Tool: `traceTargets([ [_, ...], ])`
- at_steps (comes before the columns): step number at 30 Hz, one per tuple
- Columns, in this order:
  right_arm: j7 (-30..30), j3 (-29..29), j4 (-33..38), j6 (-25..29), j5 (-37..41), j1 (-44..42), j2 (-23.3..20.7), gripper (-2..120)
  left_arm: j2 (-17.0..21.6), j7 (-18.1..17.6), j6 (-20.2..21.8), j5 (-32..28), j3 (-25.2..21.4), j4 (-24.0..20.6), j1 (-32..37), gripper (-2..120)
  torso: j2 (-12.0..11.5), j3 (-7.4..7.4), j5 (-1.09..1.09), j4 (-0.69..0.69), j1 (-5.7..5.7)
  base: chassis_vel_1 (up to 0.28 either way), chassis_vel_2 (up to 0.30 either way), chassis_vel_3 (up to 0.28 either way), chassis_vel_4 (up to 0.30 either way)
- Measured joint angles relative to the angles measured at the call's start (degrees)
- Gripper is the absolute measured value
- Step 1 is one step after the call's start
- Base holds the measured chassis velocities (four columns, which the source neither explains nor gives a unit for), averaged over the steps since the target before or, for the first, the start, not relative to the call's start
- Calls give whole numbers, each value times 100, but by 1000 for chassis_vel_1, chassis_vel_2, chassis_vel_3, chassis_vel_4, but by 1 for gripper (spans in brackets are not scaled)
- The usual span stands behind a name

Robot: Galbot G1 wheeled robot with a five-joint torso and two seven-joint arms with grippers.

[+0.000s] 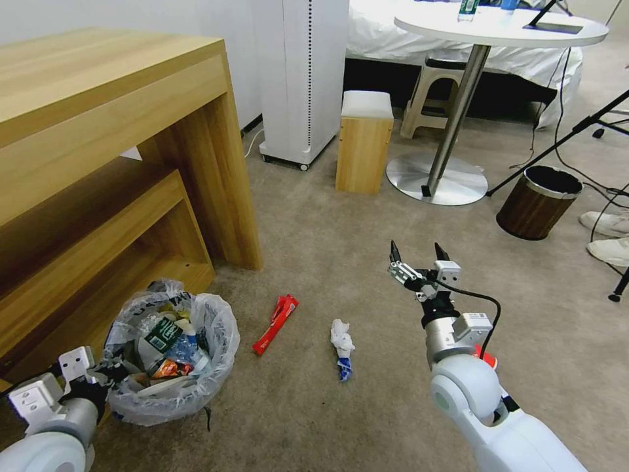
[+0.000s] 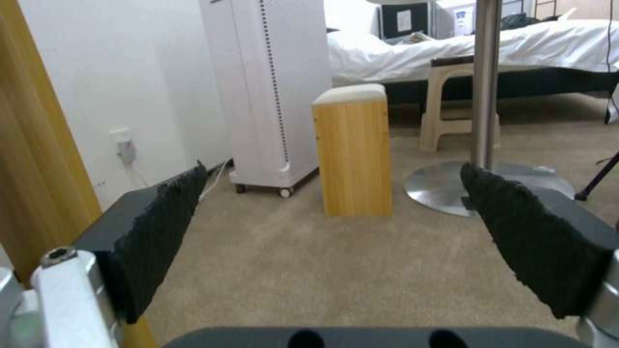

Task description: Pick up the trash bin and place the garbage on the floor into it.

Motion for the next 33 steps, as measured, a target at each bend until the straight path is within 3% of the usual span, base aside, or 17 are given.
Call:
traceTargets([
  [16,10,47,21,67,-16,-75,-23,100,-128,28,-91,115,84,-59,19,0,-1,0,1,0,0,-62,62,64,-64],
  [19,112,4,92,-161,143,-68,-82,100,-164,32,-99,151,108,-63,24,0,0,1,0,0,1,-27,16,17,-20],
  [22,447,-191,307,-1171,1003,19,-247,100,-189,37,-110,188,128,-64,29,0,0,0,-1,-2,0,0,0,0,0],
  [24,585,-267,307,-1427,1318,101,-278,100,-198,39,-116,199,135,-64,29,0,0,0,-1,0,0,0,0,0,0],
  [26,1256,-574,115,-2537,2638,523,-321,100,-245,57,-141,245,157,-64,26,0,0,0,0,0,0,0,0,0,0],
  [28,1415,-642,53,-2722,2883,618,-321,100,-257,66,-148,255,161,-64,26,0,0,0,0,0,0,0,0,0,0],
  [30,1987,-1107,-433,-3252,3663,1082,-284,100,-304,88,-180,293,167,-70,25,0,-1,0,0,1,0,0,0,0,0],
  [33,2140,-1519,-898,-3400,3842,1381,-190,100,-345,95,-191,322,168,-83,25,0,0,0,-1,1,0,0,0,0,0],
])
